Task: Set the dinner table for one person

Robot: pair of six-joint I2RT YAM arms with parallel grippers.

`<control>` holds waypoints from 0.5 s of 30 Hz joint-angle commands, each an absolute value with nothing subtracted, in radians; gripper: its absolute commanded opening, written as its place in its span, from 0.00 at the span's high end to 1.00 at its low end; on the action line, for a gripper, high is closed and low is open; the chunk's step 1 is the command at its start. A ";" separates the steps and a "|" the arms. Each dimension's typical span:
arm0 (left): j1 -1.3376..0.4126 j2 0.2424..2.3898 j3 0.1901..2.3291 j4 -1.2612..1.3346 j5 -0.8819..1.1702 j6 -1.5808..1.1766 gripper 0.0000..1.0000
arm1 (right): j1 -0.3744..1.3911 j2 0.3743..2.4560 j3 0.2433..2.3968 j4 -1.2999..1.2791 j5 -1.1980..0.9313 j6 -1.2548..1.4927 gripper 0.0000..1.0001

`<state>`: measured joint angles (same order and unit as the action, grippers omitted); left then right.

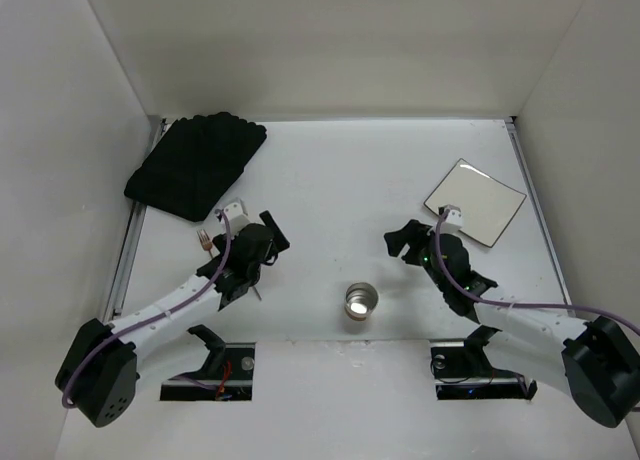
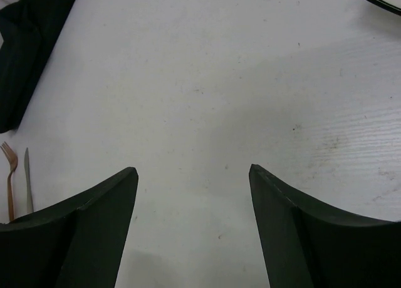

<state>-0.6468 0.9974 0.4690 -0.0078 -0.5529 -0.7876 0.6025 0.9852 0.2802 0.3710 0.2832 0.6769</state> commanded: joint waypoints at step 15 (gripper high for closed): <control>-0.590 1.057 0.532 0.130 -0.728 -0.680 0.00 | 0.597 0.969 0.290 0.417 0.295 0.669 0.68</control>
<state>-0.6167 1.0477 0.4793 0.0860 -0.6300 -0.7216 0.6025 0.9863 0.2802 0.3714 0.2832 0.6716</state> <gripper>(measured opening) 0.997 0.361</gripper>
